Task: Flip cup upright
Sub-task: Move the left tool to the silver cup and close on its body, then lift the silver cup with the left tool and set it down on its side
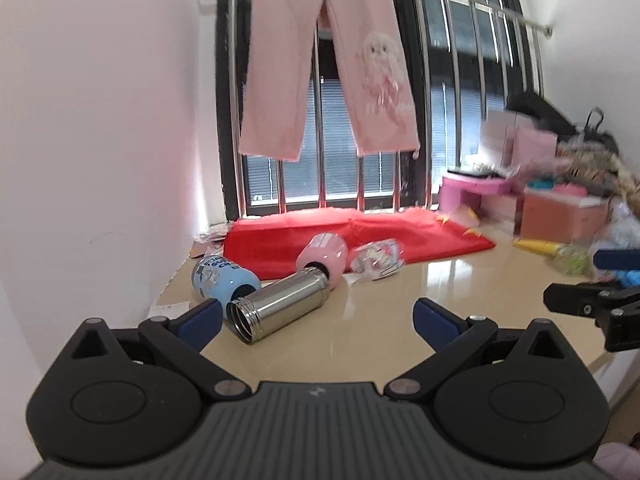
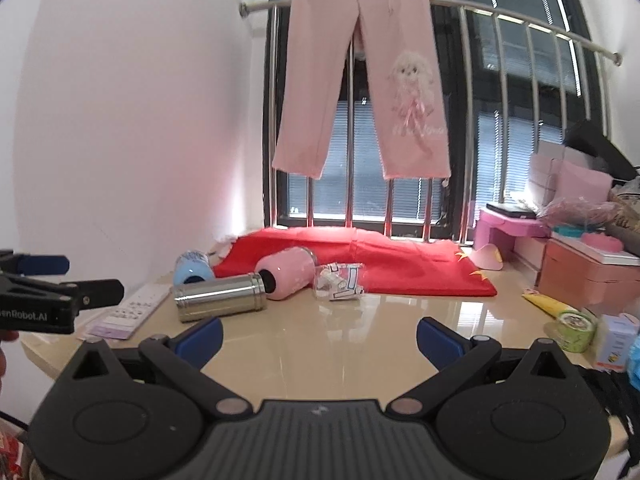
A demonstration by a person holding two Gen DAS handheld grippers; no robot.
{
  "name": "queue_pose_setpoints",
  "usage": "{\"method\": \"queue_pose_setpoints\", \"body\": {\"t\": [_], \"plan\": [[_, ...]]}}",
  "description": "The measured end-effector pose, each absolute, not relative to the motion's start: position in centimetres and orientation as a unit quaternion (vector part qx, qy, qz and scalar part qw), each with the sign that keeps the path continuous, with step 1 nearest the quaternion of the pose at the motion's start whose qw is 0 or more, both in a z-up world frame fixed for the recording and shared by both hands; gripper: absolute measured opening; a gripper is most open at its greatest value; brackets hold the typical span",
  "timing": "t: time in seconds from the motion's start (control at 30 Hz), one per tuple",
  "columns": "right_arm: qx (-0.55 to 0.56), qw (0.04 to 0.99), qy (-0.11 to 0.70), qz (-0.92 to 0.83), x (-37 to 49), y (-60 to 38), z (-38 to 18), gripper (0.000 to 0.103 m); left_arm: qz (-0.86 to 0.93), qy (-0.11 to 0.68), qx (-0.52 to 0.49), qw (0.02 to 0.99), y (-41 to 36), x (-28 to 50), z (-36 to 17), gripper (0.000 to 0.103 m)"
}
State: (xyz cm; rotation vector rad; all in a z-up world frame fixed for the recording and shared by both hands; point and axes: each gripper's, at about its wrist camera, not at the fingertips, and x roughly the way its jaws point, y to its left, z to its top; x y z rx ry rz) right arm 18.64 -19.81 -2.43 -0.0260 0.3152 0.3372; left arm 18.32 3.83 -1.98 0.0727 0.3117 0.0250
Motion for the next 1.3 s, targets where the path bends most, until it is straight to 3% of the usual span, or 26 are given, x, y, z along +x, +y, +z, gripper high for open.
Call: {"method": "queue_pose_setpoints", "body": {"t": [0.43, 0.77, 0.8, 0.87, 0.93, 0.97, 1.3], "plan": [[-0.031, 0.959, 0.204, 0.193, 33.4, -16.4, -5.1, 0.103, -0.009, 0.264, 0.104, 0.959, 6.8, 34.2, -4.7, 0.103], [-0.03, 0.95, 0.234, 0.204, 40.4, -15.9, -7.6, 0.103, -0.08, 0.391, 0.248, 0.883, 6.4, 46.7, -7.6, 0.101], [-0.029, 0.949, 0.238, 0.203, 40.7, -15.9, -7.8, 0.103, -0.088, 0.404, 0.263, 0.872, 6.2, 47.4, -8.4, 0.099], [-0.025, 0.948, 0.244, 0.203, 41.1, -16.0, -8.3, 0.103, -0.102, 0.427, 0.28, 0.854, 6.0, 48.2, -9.6, 0.085], [-0.022, 0.947, 0.248, 0.201, 41.2, -16.1, -8.6, 0.103, -0.108, 0.442, 0.292, 0.841, 5.8, 48.6, -10.7, 0.08], [-0.02, 0.947, 0.249, 0.2, 41.2, -16.3, -8.6, 0.103, -0.12, 0.445, 0.287, 0.84, 5.8, 48.8, -10.6, 0.067], [-0.01, 0.953, 0.242, 0.181, 38.7, -18.6, -7.5, 0.103, -0.173, 0.416, 0.32, 0.834, 1.7, 43.0, -7.9, 0.064]]}}
